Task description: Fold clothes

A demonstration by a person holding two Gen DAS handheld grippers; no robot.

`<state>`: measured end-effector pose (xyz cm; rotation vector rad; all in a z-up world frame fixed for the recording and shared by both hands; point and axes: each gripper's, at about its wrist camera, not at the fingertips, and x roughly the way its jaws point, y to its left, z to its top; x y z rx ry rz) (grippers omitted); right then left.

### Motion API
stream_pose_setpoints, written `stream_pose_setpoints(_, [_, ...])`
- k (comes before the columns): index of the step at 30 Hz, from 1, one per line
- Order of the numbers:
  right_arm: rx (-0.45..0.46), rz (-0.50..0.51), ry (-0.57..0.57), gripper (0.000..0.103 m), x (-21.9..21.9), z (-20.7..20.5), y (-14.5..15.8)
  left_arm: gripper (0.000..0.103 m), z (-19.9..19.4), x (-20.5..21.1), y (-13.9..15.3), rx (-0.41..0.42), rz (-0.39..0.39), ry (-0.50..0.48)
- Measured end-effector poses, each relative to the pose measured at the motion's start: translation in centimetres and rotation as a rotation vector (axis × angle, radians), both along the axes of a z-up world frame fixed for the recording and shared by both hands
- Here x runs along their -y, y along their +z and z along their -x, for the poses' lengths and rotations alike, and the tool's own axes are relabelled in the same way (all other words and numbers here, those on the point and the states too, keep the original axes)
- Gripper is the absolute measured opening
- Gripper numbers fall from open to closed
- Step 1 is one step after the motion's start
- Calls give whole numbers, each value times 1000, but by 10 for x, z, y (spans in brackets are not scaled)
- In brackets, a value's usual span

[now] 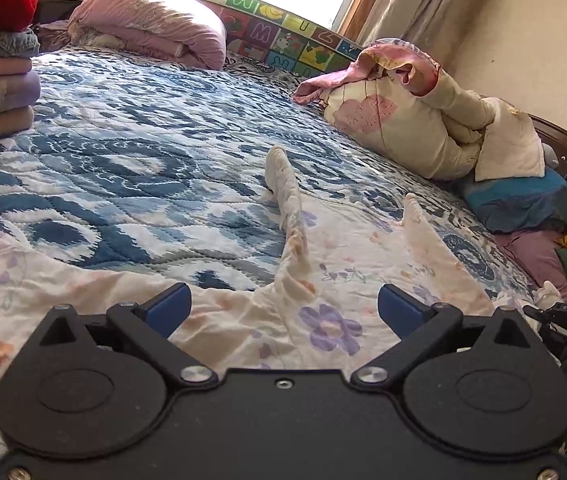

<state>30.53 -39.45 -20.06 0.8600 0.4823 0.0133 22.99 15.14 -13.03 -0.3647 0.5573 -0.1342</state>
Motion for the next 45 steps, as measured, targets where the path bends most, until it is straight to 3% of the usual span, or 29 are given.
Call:
stream_pose_setpoints(6, [122,109,-100,9,9,56,34,101,0,6,3,-4,-7,-7])
stream_pose_setpoints(11, [60,220,-128,9,20,73,35,102,-3,15,7,-16,-34,-13])
stream_pose_setpoints(15, [-50,340,-98,10,12,69,24,103,-8,33,14,-68,-181,34])
stream_pose_setpoints(16, [-70,375,-106,14,9,70,25,103,-9,38,15,-68,-210,44])
stream_pose_setpoints(17, [-83,418,-121,28,5,72,28,103,-10,43,17,-65,-234,53])
stream_pose_setpoints(19, [-73,506,-164,40,-1,78,38,103,-10,50,21,-47,-225,21])
stream_pose_setpoints(21, [-26,616,-187,41,-13,88,51,103,-11,57,24,-24,-176,-39])
stream_pose_setpoints(24, [107,679,-74,40,-42,100,63,103,-12,69,27,12,-95,-133])
stream_pose_setpoints(29, [287,802,369,33,-123,106,62,103,-25,91,17,-7,-78,-165])
stream_pose_setpoints(31, [210,839,496,33,-141,98,49,103,-30,95,14,-17,-70,-175])
stream_pose_setpoints(32, [105,878,551,32,-145,91,34,102,-32,97,13,-19,-70,-181])
stream_pose_setpoints(33, [55,892,580,32,-145,90,26,102,-34,99,12,-21,-70,-187])
stream_pose_setpoints(36, [64,875,588,34,-133,98,44,102,-37,105,9,-19,-72,-199])
stream_pose_setpoints(38, [113,897,570,35,-132,112,48,102,-37,103,9,-8,-55,-179])
stream_pose_setpoints(42, [265,938,584,33,-149,125,50,102,-41,102,9,-8,60,-171])
stream_pose_setpoints(43, [249,945,597,33,-153,123,47,102,-44,103,7,-30,85,-179])
stream_pose_setpoints(45, [120,934,654,36,-155,109,31,102,-48,107,4,-64,106,-196])
